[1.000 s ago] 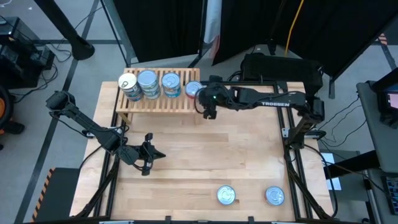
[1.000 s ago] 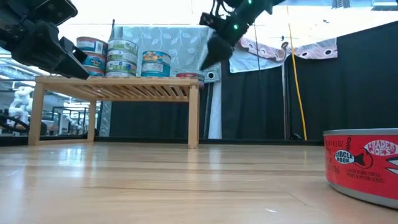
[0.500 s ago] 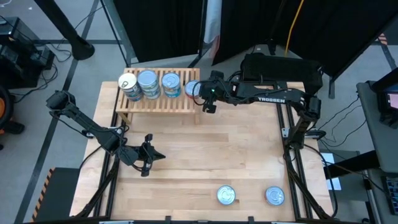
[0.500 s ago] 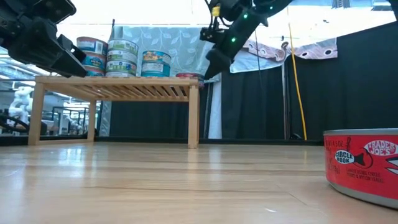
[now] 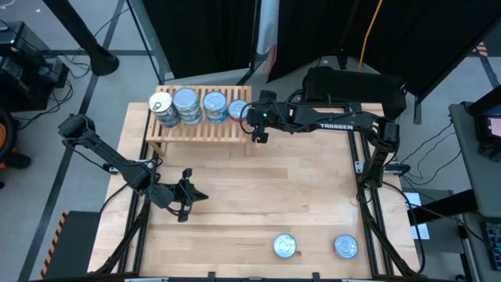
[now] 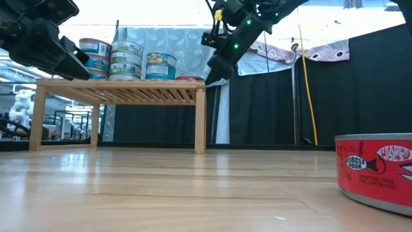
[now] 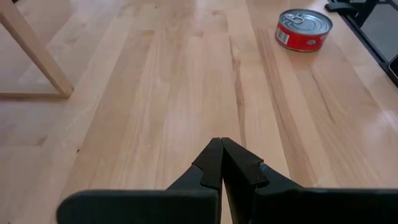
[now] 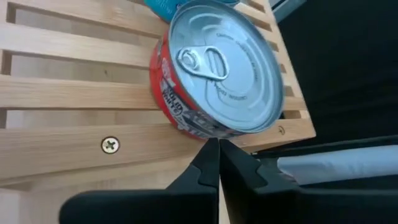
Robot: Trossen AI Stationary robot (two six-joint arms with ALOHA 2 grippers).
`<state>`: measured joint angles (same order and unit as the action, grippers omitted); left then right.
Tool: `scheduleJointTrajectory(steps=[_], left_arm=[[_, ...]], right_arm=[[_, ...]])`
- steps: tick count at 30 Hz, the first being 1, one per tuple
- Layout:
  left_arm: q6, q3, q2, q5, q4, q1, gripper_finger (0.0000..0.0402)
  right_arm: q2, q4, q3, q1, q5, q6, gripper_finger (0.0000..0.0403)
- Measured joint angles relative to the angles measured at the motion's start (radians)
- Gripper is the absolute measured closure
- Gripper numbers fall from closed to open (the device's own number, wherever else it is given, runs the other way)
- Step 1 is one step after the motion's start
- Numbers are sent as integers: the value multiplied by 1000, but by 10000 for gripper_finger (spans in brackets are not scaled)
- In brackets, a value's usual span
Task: Stack canned seafood by type on shelf
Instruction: Put the top left red can on the shelf, then stack the left red can on top of the other red can
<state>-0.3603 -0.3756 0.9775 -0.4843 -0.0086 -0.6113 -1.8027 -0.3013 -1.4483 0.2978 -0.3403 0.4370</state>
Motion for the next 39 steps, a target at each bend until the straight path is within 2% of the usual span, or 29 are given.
scheduleJointTrajectory(steps=[6,9,13,15,17,20,27,31,39], left_arm=[[-1,0,0,5,-15,-1,391],[-29,0,0,32,-53,-17,391],[-119,26,0,93,-82,-61,391],[-159,49,1,94,-67,-93,391],[-199,67,9,80,-41,-123,391],[-205,101,28,64,82,-163,391],[-35,125,143,-1,436,-261,391],[43,123,237,-37,567,-282,391],[142,17,413,-52,581,-263,391]], right_arm=[[23,-49,0,-43,-100,-7,402],[61,-128,0,-90,-138,-59,402],[121,-293,-1,-191,-120,-231,401],[148,-382,-1,-250,-67,-340,401],[164,-434,-1,-310,-1,-458,402],[164,-505,-1,-418,33,-632,402],[133,-539,-1,-671,36,-982,402],[112,-539,-1,-786,31,-1187,402],[-11,-487,-1,-888,37,-1390,402]])
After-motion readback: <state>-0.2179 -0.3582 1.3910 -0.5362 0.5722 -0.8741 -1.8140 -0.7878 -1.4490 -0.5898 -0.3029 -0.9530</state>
